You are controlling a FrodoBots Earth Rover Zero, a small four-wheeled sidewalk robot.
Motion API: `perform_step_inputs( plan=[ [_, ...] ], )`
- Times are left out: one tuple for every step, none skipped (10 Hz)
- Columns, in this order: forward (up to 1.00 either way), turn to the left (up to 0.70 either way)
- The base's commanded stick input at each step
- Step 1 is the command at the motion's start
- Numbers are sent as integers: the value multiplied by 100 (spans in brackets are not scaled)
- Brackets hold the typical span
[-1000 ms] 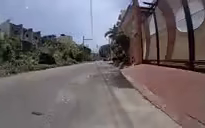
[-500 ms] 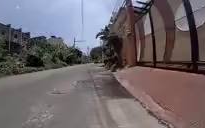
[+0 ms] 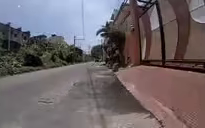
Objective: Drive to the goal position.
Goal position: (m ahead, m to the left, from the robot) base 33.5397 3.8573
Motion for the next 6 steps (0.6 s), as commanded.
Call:
perform_step_inputs(
  plan=[
    [100, 0],
    [100, 0],
    [100, 0],
    [100, 0],
    [100, 0],
    [100, 0]
  ],
)
